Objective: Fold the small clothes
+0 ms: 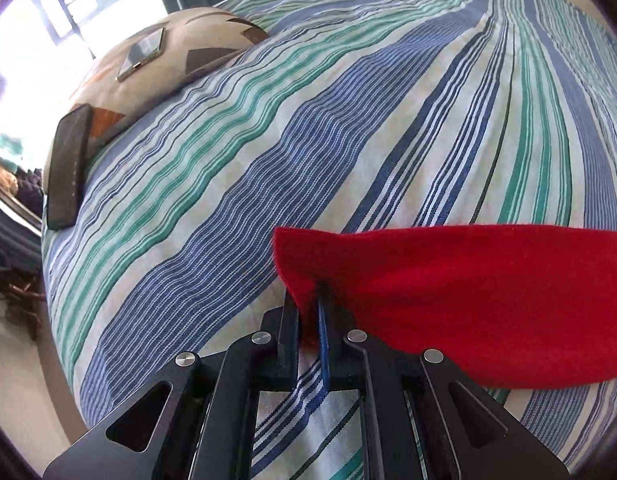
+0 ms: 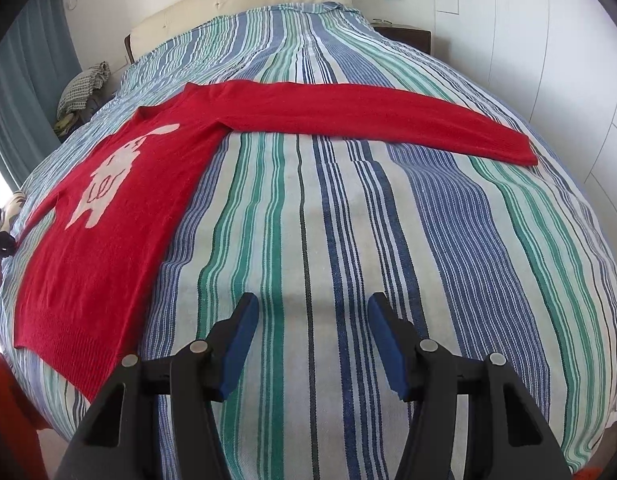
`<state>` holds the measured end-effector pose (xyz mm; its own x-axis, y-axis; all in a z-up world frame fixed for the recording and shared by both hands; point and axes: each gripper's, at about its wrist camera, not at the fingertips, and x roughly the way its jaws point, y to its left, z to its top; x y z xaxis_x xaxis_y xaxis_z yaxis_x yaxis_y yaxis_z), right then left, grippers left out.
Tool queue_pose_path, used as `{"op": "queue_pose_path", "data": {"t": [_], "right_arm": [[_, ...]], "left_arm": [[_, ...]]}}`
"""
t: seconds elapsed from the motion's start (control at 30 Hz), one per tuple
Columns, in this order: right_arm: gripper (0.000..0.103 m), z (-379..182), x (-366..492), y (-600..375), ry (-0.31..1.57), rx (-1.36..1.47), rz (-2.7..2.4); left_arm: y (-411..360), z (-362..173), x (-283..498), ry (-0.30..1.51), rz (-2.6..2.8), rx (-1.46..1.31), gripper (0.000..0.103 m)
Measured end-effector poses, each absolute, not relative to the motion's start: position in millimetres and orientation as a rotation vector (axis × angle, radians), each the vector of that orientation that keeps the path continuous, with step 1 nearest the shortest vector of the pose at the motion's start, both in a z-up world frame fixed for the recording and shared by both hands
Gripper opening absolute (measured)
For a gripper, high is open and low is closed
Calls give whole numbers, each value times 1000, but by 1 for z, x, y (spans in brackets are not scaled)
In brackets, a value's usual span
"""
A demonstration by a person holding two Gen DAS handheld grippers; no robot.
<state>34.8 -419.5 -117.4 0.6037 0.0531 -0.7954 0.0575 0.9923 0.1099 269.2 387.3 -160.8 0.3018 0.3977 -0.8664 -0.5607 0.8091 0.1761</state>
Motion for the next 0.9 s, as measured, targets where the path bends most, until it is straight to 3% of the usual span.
{"op": "queue_pose_path", "data": {"t": [0.1, 0.13, 0.17, 0.23, 0.37, 0.67, 0.9], "right_arm": [[57, -117, 35, -420, 920, 126, -12], [57, -117, 35, -419, 920, 124, -16], [57, -116, 35, -420, 920, 121, -22], [60, -115, 34, -423, 917, 121, -40], [71, -107, 29, -434, 877, 157, -85], [71, -95, 21, -443, 840, 206, -121], [71, -80, 9, -403, 833, 217, 39]], "left_arm": [[392, -159, 265, 1075, 629, -188, 16], [393, -156, 261, 1065, 630, -196, 28], [395, -152, 256, 1056, 647, -197, 56], [397, -140, 241, 1028, 705, -190, 89], [382, -117, 200, 969, 641, -217, 90], [245, -88, 124, 941, 268, -216, 90], [119, -98, 101, 958, 29, -98, 90]]}}
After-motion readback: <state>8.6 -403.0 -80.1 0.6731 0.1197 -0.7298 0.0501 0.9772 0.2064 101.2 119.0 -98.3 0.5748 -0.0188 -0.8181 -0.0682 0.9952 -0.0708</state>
